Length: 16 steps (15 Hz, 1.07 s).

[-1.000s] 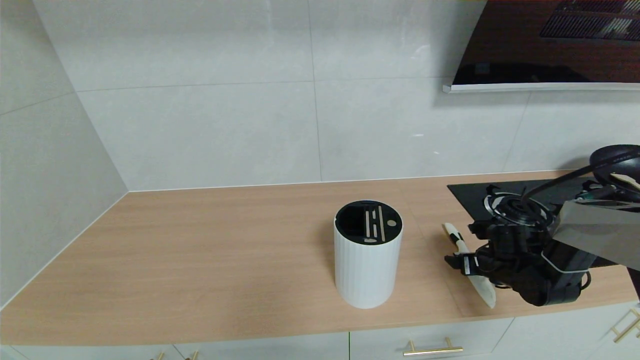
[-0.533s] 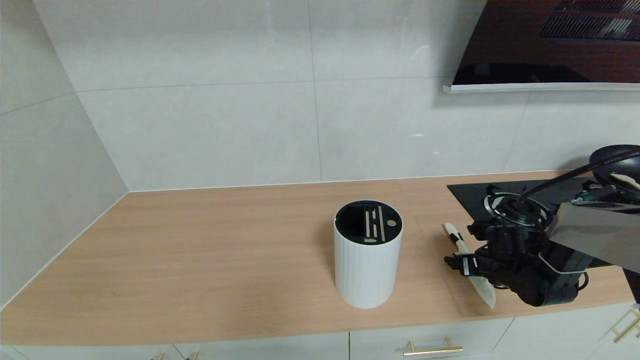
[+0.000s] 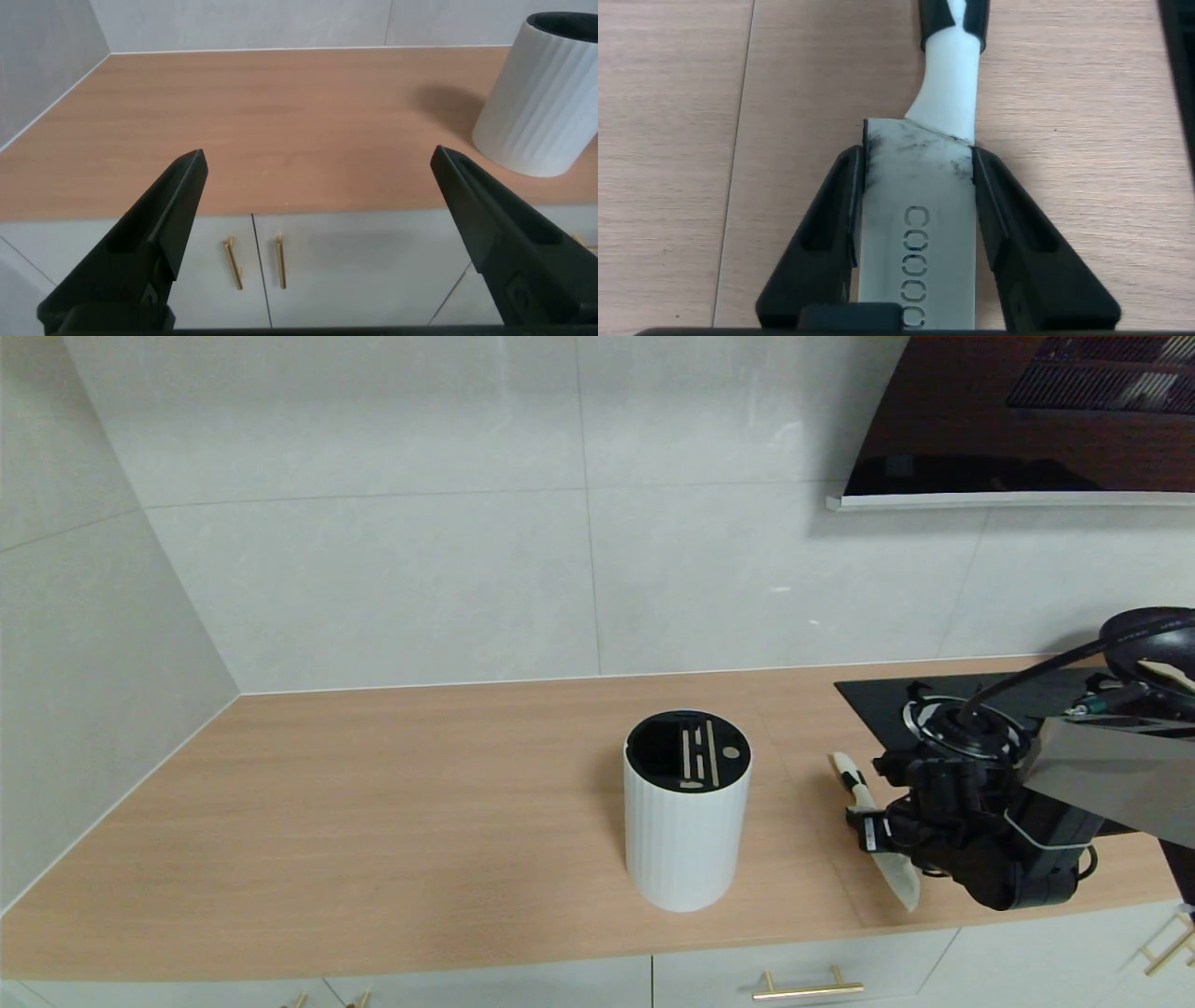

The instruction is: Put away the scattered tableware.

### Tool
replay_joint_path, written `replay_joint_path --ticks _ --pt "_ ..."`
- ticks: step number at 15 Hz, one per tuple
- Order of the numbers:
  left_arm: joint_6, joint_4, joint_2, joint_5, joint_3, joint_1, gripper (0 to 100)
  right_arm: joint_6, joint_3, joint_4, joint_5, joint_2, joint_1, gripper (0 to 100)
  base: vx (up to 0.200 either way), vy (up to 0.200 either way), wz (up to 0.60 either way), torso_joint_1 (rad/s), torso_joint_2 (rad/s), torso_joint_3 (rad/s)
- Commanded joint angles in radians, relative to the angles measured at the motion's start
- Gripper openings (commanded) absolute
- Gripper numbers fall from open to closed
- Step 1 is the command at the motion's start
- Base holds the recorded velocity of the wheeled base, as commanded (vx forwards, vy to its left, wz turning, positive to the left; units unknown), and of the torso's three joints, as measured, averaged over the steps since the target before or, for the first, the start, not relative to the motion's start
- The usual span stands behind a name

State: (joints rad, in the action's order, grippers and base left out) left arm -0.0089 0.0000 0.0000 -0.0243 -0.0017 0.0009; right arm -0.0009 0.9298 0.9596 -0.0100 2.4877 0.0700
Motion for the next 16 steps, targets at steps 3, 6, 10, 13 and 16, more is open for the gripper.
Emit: replay_joint_path --ticks 3,6,10,13,16 --pt "0.0 0.0 0.0 0.0 0.0 0.001 100 -0.001 -0.017 0.053 -0.005 -0.006 -0.004 0 0.0 0.0 0.0 0.0 0.0 0.0" --pt "0.001 0.0 0.0 0.0 0.0 0.001 100 -0.001 -0.089 0.13 -0.008 -0.116 -0.004 0 0.0 0.0 0.0 0.0 0.0 0.0" --pt "0.003 0.0 0.0 0.001 0.002 0.001 100 0.005 -0.152 0.016 -0.01 -0.421 0.024 0 0.0 0.0 0.0 0.0 0.0 0.0" --pt "0.02 -0.005 0.0 0.01 -0.021 0.001 100 0.071 -0.172 -0.156 -0.056 -0.724 0.143 0 0.0 0.0 0.0 0.0 0.0 0.0" --pt "0.02 0.104 0.106 0.201 -0.317 -0.01 100 0.07 -0.121 -0.363 -0.084 -0.935 0.264 0 0.0 0.0 0.0 0.0 0.0 0.0"
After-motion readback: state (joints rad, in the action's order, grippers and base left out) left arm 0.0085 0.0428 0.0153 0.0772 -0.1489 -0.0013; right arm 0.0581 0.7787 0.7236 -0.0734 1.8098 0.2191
